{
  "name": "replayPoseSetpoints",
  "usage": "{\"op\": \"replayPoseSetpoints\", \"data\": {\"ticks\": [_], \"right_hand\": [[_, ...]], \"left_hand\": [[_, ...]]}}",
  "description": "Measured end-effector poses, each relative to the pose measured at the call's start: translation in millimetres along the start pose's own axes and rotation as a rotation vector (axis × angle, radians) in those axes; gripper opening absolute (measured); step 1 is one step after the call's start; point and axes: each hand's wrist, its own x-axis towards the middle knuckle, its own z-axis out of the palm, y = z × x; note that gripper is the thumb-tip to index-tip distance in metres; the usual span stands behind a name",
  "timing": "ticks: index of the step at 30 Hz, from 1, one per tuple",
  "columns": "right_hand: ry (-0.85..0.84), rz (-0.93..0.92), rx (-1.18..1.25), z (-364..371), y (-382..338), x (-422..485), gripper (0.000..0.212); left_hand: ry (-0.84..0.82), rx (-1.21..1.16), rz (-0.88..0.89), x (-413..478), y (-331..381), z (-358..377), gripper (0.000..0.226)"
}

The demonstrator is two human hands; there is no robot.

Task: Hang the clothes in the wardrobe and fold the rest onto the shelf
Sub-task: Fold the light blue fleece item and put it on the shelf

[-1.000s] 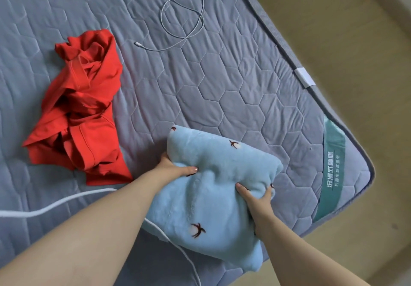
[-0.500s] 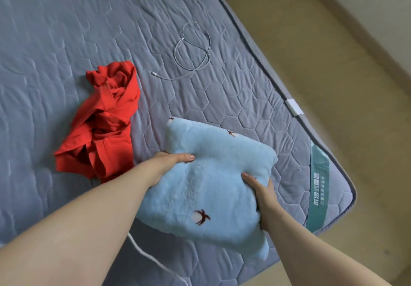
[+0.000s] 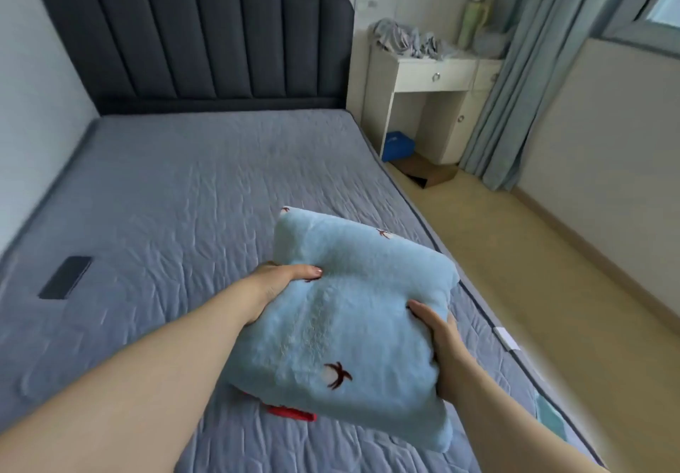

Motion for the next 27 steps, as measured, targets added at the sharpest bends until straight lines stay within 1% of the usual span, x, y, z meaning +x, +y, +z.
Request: {"op": "replayPoseSetpoints", "data": {"ticks": [4, 6, 8, 10, 12, 15, 17, 18, 19, 23, 27], "right_hand": [[-0.192, -0.012, -0.055, 73.6, -32.6, -54.5, 0.06], [-0.345, 0.013, -0.077, 111.3, -46.8, -82.5, 0.065], [-0.447, -0.005, -0.126, 130.2, -58.3, -90.1, 0.071], [-0.574, -0.044, -0.174, 161.7, -71.2, -104.5, 0.072], [-0.674, -0.065, -0.236, 198.9, -79.0, -117.2, 0.072], [-0.893, -0.082, -0.34, 262.5, -84.5, -149.6, 0.07], [-1.031, -0.08, -0.401, 308.9, -76.4, -178.3, 0.072], [-1.064, -0.081, -0.415, 325.1, -72.1, -188.4, 0.072], [-1.132, -0.069, -0.435, 345.3, -62.8, -206.1, 0.071], [-1.384, -0.008, -0.478, 415.3, -8.4, -291.5, 0.062], [-1.565, 0.053, -0.548, 474.8, 52.0, -373.6, 0.064]], "left_hand": [[0.102, -0.048, 0.043, -77.6, 18.4, -83.2, 0.028], [0.207, -0.102, 0.083, -117.8, 18.4, -126.1, 0.039], [0.239, -0.133, 0.094, -140.8, 21.3, -145.6, 0.051], [0.307, -0.169, 0.106, -176.2, 19.3, -174.5, 0.057], [0.401, -0.234, 0.116, -214.2, 13.2, -203.8, 0.052], [0.551, -0.367, 0.134, -274.5, -9.6, -249.5, 0.039], [0.67, -0.451, 0.15, -324.1, -34.5, -275.0, 0.039], [0.694, -0.479, 0.153, -341.8, -43.8, -282.0, 0.039], [0.735, -0.505, 0.15, -367.0, -58.0, -291.6, 0.038], [0.942, -0.618, 0.158, -468.1, -123.2, -325.6, 0.04], [1.107, -0.721, 0.16, -552.6, -187.0, -351.2, 0.041]]}}
